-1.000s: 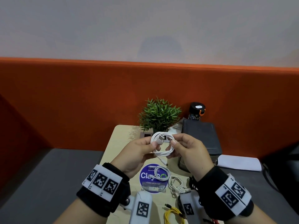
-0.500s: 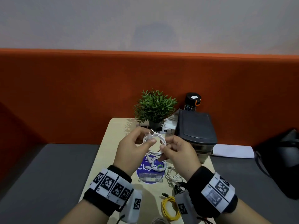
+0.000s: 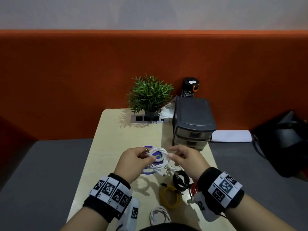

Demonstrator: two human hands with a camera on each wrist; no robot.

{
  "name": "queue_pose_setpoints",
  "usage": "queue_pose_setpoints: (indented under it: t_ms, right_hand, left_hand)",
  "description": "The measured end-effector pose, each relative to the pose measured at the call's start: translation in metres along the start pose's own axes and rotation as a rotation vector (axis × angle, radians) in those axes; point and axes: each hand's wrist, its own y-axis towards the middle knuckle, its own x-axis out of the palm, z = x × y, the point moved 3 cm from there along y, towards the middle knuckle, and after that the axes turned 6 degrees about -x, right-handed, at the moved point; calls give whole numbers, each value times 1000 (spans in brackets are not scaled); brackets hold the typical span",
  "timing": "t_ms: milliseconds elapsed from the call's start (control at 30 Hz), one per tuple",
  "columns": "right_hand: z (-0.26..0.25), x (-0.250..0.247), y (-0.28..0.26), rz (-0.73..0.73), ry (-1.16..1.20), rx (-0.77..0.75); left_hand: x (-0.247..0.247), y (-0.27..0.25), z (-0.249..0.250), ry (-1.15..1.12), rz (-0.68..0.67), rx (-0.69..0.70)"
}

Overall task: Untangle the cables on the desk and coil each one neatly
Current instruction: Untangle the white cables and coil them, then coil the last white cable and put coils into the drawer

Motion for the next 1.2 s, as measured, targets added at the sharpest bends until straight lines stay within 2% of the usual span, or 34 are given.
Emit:
queue_pose_setpoints:
  t_ms: [167, 367, 667, 967, 1067, 1200]
  right_hand:
    - [34, -35, 14, 112, -326, 152]
    - [50, -45, 29, 69, -575, 166]
    - [46, -33, 16, 108, -594, 129]
    - [59, -11, -38, 172, -610, -58]
    - [62, -9, -51, 210, -620, -118]
    - [64, -8, -66, 190, -637, -155]
  left_hand:
    - [12, 0, -22, -106, -42, -176]
    - [18, 3, -30, -141, -54, -224]
    - [25, 12, -3, -40, -51, -138]
    - [44, 39, 53, -3, 62, 74]
    - [59, 48, 75, 88, 90, 143]
    - [88, 61, 87, 270, 38, 163]
